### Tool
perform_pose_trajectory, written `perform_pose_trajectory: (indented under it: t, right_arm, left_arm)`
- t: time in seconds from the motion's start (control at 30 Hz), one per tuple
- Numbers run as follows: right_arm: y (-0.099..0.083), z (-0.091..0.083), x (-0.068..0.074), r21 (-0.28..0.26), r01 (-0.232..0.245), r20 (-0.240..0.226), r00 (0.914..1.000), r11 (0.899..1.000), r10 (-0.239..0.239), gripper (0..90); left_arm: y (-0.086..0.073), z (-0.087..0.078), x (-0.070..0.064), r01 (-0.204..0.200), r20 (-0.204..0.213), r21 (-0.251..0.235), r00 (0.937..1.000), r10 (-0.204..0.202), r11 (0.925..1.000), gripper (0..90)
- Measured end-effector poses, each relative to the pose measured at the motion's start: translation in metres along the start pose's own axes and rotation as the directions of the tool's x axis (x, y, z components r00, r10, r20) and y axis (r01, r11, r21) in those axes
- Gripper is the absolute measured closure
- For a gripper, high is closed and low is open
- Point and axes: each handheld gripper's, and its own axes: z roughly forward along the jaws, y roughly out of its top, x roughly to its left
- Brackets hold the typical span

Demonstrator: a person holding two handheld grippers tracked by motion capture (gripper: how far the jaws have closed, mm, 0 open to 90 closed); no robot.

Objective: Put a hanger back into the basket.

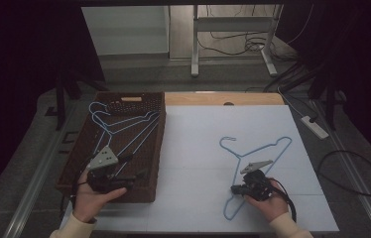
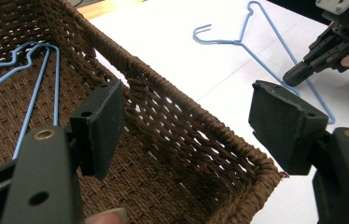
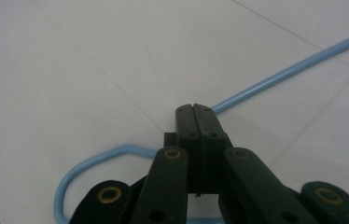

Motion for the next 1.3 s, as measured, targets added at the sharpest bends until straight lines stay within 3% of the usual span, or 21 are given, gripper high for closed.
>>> perform_pose_trajectory:
  t: [0.67, 0.97, 1.07, 1.3]
  right_arm:
    - [0.019, 0.024, 0.022, -0.025, 0.026, -0.039, 0.9988, 0.999, -0.027, 90.0]
    - [0.024, 0.028, 0.023, -0.037, 0.028, -0.058, 0.9979, 0.999, -0.030, 90.0]
    - [0.026, 0.024, 0.019, -0.043, 0.045, -0.025, 0.9986, 0.998, -0.046, 90.0]
    - [0.045, -0.008, -0.022, -0.141, -0.018, 0.087, 0.9958, 0.990, 0.031, 90.0]
  left_arm:
    - [-0.001, 0.002, 0.001, 0.002, -0.006, 0.002, 1.0000, -0.002, 1.0000, 27.5]
    - [-0.002, 0.003, 0.001, 0.003, -0.007, 0.004, 1.0000, -0.003, 1.0000, 27.5]
    - [-0.002, 0.002, 0.001, 0.002, -0.007, 0.005, 1.0000, -0.002, 1.0000, 27.5]
    - [-0.002, 0.002, 0.002, 0.004, -0.009, 0.004, 1.0000, -0.004, 1.0000, 27.4]
